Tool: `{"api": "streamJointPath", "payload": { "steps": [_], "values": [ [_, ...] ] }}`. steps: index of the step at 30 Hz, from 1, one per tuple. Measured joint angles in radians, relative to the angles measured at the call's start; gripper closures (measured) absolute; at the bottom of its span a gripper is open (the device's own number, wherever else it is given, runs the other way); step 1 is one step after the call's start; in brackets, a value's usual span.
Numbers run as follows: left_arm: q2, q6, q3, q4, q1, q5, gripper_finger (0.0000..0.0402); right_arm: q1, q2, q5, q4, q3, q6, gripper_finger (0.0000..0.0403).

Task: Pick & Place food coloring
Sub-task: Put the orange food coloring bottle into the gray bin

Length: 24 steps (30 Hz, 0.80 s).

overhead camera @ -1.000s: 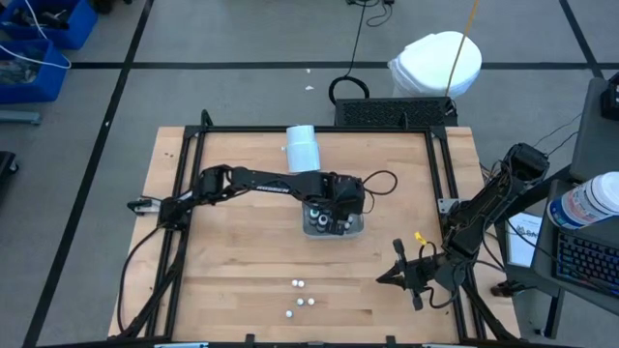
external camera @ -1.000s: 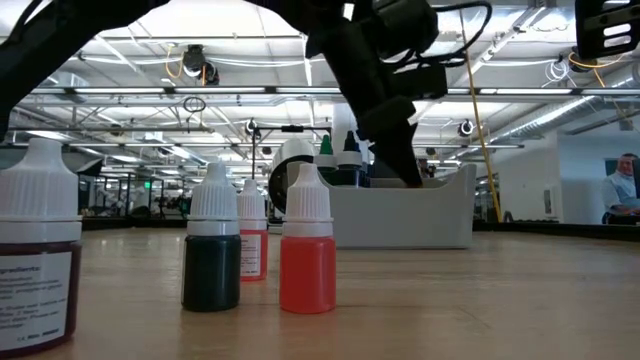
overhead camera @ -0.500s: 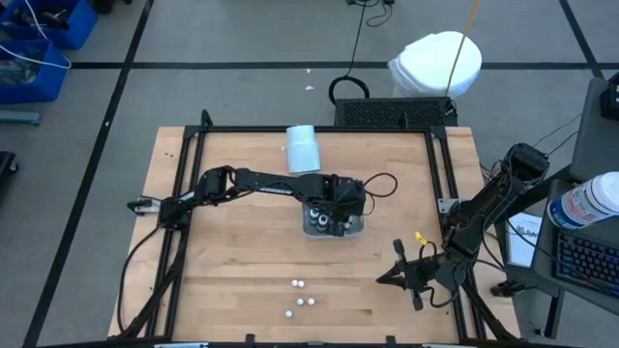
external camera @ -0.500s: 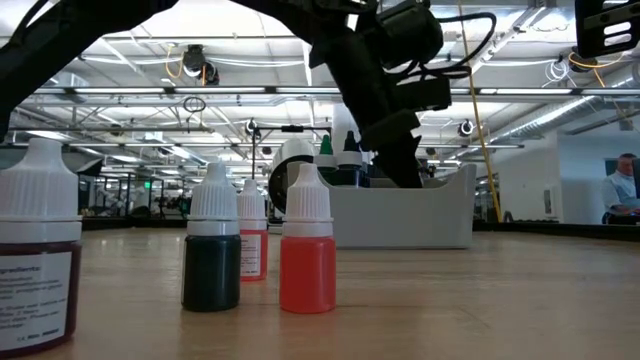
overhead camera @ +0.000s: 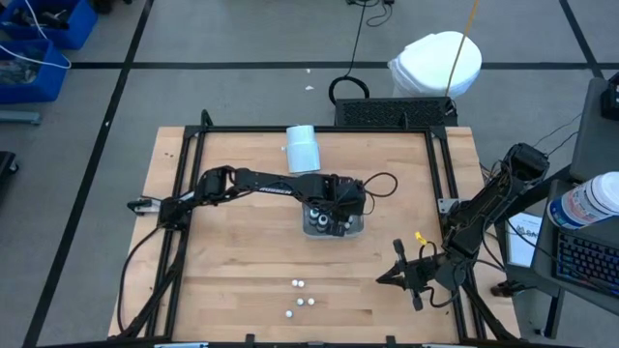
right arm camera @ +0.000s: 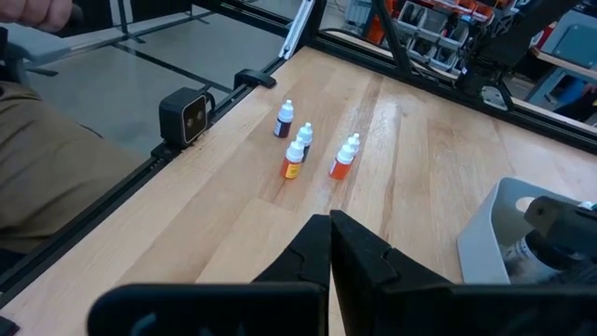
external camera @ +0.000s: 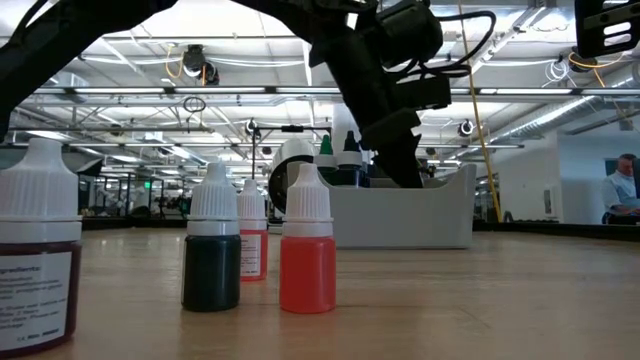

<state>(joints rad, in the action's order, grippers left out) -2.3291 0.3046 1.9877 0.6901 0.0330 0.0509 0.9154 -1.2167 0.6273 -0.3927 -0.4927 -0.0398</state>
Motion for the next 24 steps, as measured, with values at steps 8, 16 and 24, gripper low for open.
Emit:
{"api": "streamJointPath", "payload": {
  "steps": [8,16,24],
  "values": [
    [0.000,-0.020,0.000,0.000,0.003,-0.001,0.0314,0.000,0.000,0.000,0.000,0.000,0.000,0.0401],
    [0.000,-0.044,0.000,0.000,0.003,-0.001,0.0314,0.000,0.000,0.000,0.000,0.000,-0.001,0.0401],
    [0.000,-0.052,0.001,-0.004,0.002,-0.001,0.0314,0.000,0.000,0.000,0.000,0.000,-0.001,0.0401]
  ]
}}
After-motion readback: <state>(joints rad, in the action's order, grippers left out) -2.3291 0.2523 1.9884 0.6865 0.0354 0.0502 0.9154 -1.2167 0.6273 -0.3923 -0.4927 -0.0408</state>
